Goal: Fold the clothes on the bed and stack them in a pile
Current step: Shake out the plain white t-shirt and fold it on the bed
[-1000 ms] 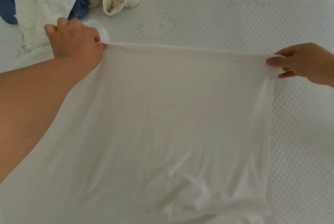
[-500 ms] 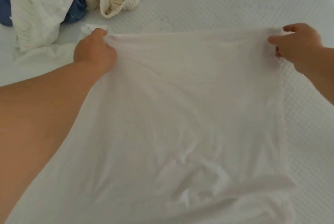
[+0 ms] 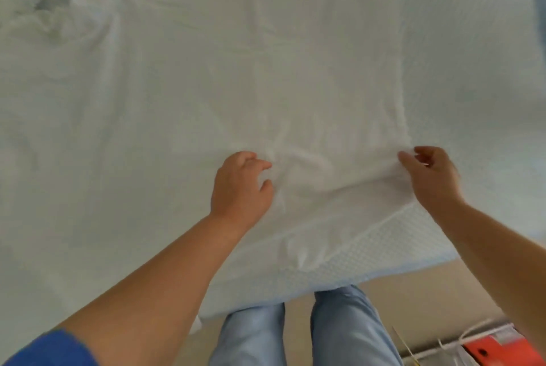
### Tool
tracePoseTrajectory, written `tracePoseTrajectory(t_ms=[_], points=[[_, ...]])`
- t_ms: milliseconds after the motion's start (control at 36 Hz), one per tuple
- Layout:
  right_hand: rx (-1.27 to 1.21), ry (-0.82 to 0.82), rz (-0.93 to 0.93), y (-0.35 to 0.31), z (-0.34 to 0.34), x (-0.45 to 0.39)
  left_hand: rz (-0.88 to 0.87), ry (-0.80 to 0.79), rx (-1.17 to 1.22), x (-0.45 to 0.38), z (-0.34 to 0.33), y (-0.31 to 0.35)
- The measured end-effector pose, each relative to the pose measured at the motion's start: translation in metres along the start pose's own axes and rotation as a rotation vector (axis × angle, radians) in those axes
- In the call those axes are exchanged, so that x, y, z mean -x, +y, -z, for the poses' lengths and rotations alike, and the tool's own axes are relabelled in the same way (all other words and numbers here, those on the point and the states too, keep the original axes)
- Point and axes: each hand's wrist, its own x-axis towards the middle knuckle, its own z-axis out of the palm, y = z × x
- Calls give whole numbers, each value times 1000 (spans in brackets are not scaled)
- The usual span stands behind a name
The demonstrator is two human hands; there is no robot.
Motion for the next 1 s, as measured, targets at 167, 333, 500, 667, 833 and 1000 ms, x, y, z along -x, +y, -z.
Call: tracePoseTrajectory(t_ms=[167, 333, 500, 667, 833, 1000], points=[[67, -137, 47, 34, 3, 33, -38, -94, -89, 53, -36, 3], [270, -168, 206, 42, 6, 35, -77, -123, -187, 92, -60, -7], [316, -149, 360, 43, 7, 25, -144, -101, -305, 113, -87, 2], [-16, -220, 426, 45, 21, 39, -94, -31, -379, 124, -115, 12], [-2, -331, 462, 46, 29, 37, -36, 126, -289, 125, -116, 12], [330, -525, 427, 68, 35, 29, -57, 254, -41, 131, -110, 14]])
